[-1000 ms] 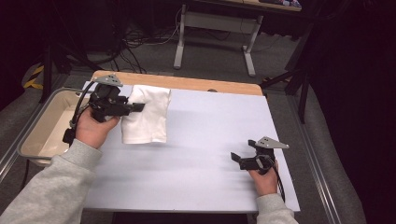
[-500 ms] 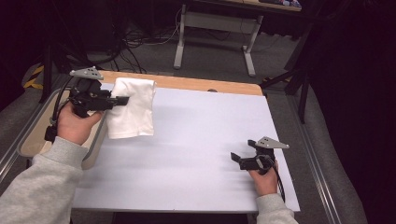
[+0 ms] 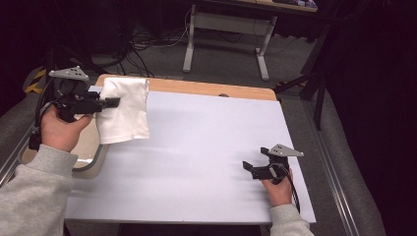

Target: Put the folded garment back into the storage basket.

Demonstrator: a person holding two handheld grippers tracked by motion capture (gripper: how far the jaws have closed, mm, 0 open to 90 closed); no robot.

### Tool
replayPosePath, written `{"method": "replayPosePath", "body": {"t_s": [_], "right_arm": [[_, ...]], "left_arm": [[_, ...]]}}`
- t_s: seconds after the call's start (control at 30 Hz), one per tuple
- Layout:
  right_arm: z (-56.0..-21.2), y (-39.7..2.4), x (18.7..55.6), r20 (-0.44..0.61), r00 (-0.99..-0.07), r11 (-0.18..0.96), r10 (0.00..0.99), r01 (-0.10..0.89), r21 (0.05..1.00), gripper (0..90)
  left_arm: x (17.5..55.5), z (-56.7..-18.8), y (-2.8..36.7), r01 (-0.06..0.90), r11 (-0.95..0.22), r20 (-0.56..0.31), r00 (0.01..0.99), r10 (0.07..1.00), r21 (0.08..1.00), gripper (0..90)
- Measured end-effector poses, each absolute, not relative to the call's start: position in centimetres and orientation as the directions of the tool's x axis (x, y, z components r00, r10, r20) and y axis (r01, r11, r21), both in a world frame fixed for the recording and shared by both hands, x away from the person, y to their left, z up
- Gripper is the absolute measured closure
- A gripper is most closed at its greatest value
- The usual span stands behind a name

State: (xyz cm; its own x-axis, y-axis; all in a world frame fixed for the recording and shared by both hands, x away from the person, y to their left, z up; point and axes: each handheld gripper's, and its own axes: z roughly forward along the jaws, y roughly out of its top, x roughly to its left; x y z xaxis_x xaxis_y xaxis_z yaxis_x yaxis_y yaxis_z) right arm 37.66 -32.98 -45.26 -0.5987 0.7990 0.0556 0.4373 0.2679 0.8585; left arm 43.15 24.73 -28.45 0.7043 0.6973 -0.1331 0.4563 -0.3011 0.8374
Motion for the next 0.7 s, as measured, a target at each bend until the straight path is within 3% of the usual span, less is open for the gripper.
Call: {"method": "replayPosePath", "body": {"t_s": [0.7], "right_arm": [[-45.3, -32.9, 37.6, 0.058, -0.606, 0.274, 0.793, 0.440, 0.855, 0.6]], "left_arm": [[41.6, -28.2, 29.7, 0.492, -0.258, -0.138, 0.632, 0.762, 0.831, 66.3]]}}
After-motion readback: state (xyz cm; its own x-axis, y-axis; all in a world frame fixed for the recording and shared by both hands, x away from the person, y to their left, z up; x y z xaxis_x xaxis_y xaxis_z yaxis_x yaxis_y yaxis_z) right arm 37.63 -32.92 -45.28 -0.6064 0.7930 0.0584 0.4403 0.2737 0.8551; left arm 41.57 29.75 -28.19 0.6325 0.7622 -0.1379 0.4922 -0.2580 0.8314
